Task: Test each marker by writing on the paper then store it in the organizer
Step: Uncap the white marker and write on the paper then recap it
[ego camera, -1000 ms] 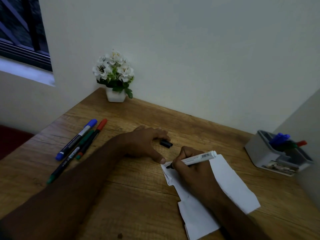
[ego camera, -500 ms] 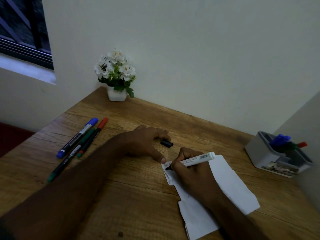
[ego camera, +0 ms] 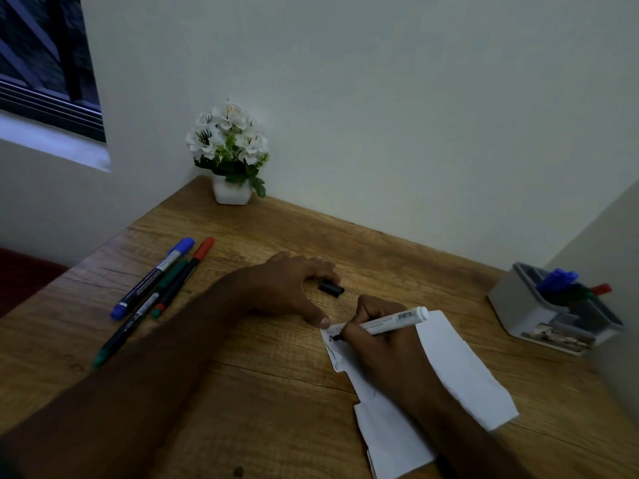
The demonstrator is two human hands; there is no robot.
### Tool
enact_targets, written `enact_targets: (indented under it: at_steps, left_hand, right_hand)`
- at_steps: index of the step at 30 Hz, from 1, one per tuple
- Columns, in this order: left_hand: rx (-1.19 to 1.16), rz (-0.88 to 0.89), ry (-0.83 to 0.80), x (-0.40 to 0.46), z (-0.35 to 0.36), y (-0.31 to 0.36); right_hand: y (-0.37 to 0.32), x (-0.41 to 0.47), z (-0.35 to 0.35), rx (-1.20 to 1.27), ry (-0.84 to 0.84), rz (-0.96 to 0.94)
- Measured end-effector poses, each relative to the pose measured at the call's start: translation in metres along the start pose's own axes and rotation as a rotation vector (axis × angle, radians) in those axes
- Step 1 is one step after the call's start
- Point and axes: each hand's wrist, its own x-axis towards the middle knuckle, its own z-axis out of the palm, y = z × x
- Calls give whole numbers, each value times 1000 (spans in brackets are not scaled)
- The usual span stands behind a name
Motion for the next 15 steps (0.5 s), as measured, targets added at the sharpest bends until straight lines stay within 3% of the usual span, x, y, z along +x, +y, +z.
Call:
enact_targets:
  at_steps: [3,8,15]
  left_hand:
    - [-8,7,-8,1,0,-2]
    - [-8,5,-8,-2,-2,3]
    - [9,-3,-18,-4,-3,7]
  right_hand:
    - [1,-1,0,-16,67,-10]
    - [-2,-3,-6,-6,-21,-46]
    - [2,-1,-6,5,30,-18]
